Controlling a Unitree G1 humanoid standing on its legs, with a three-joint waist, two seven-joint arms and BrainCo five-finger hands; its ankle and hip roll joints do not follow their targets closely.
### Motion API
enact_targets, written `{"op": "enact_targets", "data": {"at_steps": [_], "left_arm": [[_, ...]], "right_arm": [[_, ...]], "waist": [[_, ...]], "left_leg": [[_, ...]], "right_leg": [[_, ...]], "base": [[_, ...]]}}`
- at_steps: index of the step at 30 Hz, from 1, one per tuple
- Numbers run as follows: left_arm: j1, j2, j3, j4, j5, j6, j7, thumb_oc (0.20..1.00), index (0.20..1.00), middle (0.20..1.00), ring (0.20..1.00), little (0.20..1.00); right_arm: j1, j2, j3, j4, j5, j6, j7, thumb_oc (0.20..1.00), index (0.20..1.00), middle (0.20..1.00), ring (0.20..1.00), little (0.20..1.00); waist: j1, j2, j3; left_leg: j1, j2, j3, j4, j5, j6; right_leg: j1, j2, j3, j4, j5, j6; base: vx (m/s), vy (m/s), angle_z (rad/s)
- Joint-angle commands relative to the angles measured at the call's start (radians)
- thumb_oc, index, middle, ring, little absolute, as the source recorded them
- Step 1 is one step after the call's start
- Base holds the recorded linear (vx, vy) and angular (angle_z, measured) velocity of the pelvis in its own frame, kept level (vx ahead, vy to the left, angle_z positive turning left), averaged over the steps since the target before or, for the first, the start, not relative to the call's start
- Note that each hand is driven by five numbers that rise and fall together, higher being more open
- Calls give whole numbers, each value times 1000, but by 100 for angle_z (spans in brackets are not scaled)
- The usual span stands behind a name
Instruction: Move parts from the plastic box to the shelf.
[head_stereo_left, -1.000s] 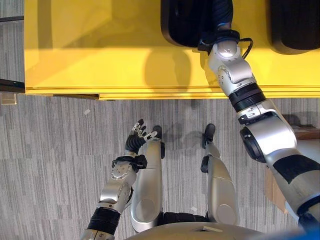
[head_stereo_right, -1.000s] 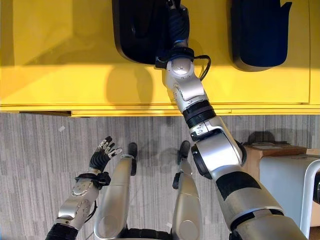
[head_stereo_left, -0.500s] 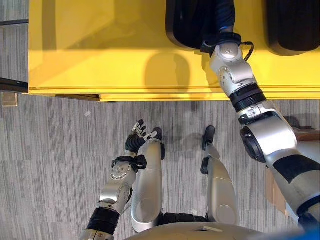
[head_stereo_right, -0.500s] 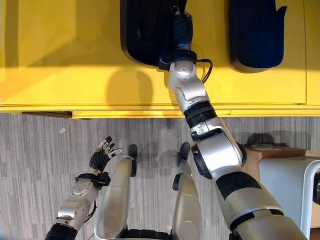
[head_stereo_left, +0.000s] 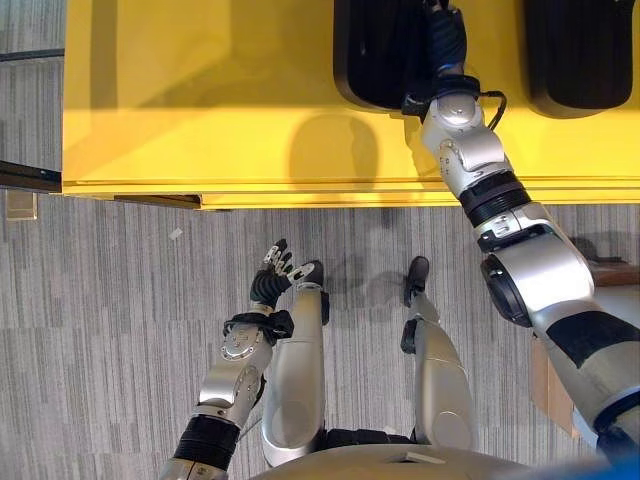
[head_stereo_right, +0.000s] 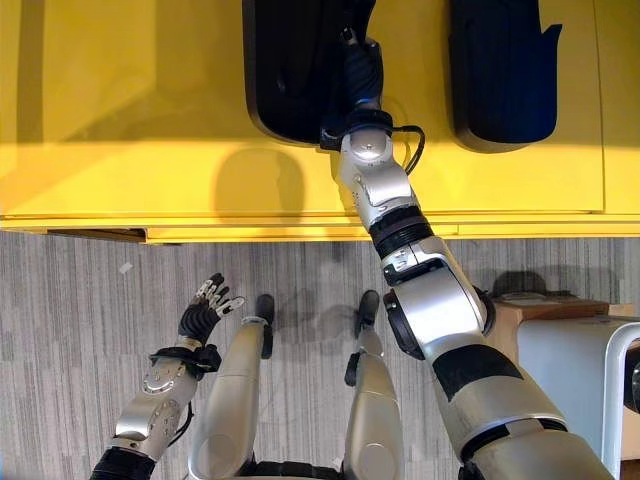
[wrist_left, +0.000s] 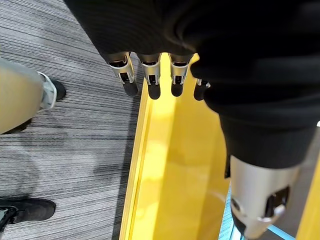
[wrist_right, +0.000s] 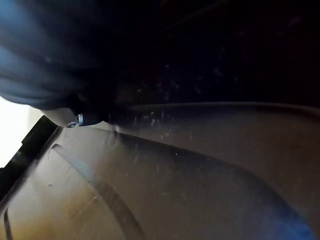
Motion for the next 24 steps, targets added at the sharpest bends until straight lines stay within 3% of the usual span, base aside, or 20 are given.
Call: {"op": "enact_targets", "data": {"at_steps": [1, 4, 5, 6, 13, 24], "left_arm": [[38, -31, 14, -96, -7, -31, 9, 1000, 1000, 1000, 1000, 1000], [40, -31, 14, -96, -7, -31, 10, 1000, 1000, 1000, 1000, 1000], [39, -32, 15, -93, -6, -32, 11, 1000, 1000, 1000, 1000, 1000], [40, -32, 16, -93, -7, -32, 11, 1000, 1000, 1000, 1000, 1000], [46, -30, 13, -89, -15, -32, 13, 1000, 1000, 1000, 1000, 1000], [49, -26, 22, -74, -21, -28, 18, 1000, 1000, 1000, 1000, 1000]], "right_arm": [[8, -63, 29, 22, -4, 6, -3, 200, 200, 200, 200, 200], [8, -67, 33, 39, -4, 6, -3, 200, 200, 200, 200, 200], [13, -64, 31, 37, 2, 6, 1, 467, 467, 467, 467, 467], [14, -64, 31, 37, 4, 7, 2, 1000, 1000, 1000, 1000, 1000], [36, -55, 16, -5, 18, -2, -1, 1000, 1000, 1000, 1000, 1000], [179, 31, -71, -171, 32, -8, -6, 1000, 1000, 1000, 1000, 1000]], "waist": [[16, 70, 42], [17, 71, 42], [17, 71, 42], [16, 72, 42], [11, 69, 42], [-1, 61, 42]], "left_leg": [[88, 88, 6, -282, 279, -108], [85, 90, 5, -280, 279, -108], [84, 91, 6, -278, 279, -108], [84, 91, 6, -278, 278, -108], [80, 93, 5, -273, 277, -109], [87, 96, 7, -269, 278, -114]], "right_leg": [[54, 8, -4, 128, 8, -13], [53, 9, -4, 129, 10, -12], [51, 9, -6, 132, 11, -12], [50, 9, -6, 133, 11, -12], [45, 9, -7, 138, 12, -11], [45, 4, -10, 151, 12, -11]], "base": [[0, 0, 0], [0, 0, 0], [0, 0, 0], [0, 0, 0], [0, 0, 1], [0, 0, 0]]}}
